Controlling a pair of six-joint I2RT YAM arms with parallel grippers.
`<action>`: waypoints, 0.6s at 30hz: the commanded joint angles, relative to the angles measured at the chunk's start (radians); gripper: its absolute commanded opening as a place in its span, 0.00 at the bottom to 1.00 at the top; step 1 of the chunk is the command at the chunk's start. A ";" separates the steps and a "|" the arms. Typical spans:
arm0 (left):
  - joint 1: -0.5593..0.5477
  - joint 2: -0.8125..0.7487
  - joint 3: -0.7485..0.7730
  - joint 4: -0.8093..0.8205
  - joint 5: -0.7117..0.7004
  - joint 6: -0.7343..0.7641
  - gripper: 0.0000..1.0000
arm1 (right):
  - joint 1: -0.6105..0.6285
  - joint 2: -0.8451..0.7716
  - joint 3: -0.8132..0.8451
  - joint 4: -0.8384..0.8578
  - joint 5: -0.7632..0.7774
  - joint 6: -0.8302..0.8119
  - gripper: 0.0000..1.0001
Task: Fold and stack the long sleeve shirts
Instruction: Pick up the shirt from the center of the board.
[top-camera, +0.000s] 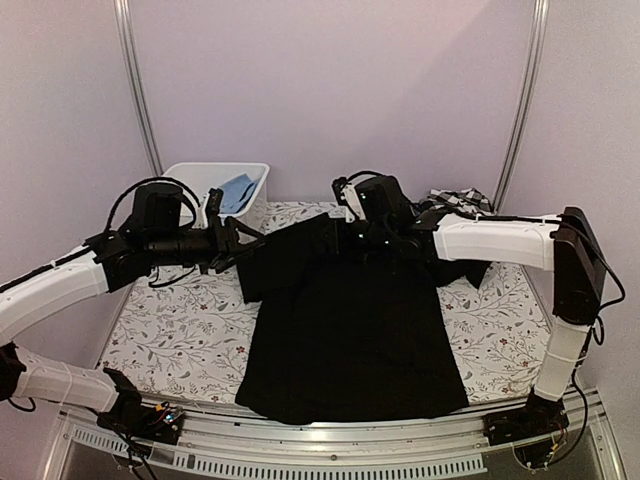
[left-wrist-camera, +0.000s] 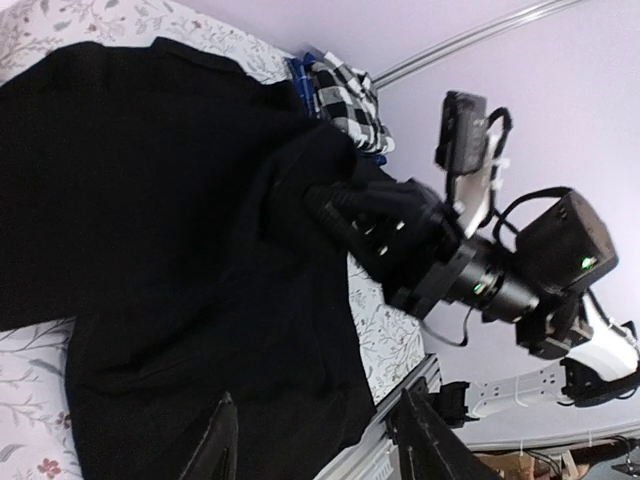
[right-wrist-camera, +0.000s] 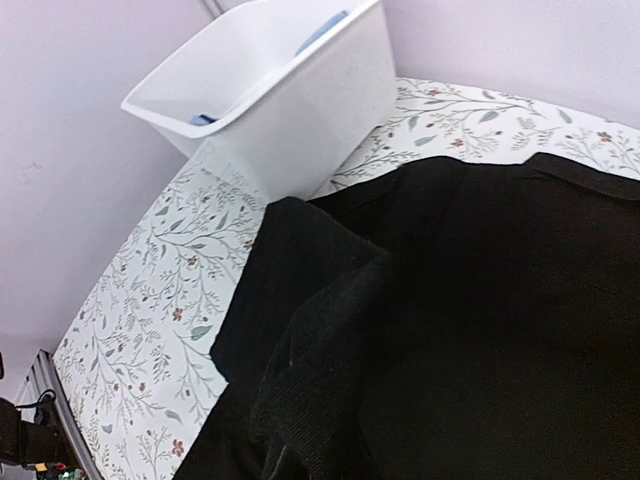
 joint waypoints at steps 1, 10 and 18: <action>-0.002 -0.032 -0.107 -0.174 -0.049 0.042 0.53 | -0.064 -0.105 -0.001 -0.041 0.025 -0.025 0.00; -0.126 -0.201 -0.399 -0.262 0.014 -0.127 0.39 | -0.078 -0.132 0.160 -0.125 0.067 -0.133 0.00; -0.331 -0.228 -0.488 -0.348 -0.032 -0.252 0.43 | -0.079 -0.091 0.313 -0.175 0.070 -0.205 0.00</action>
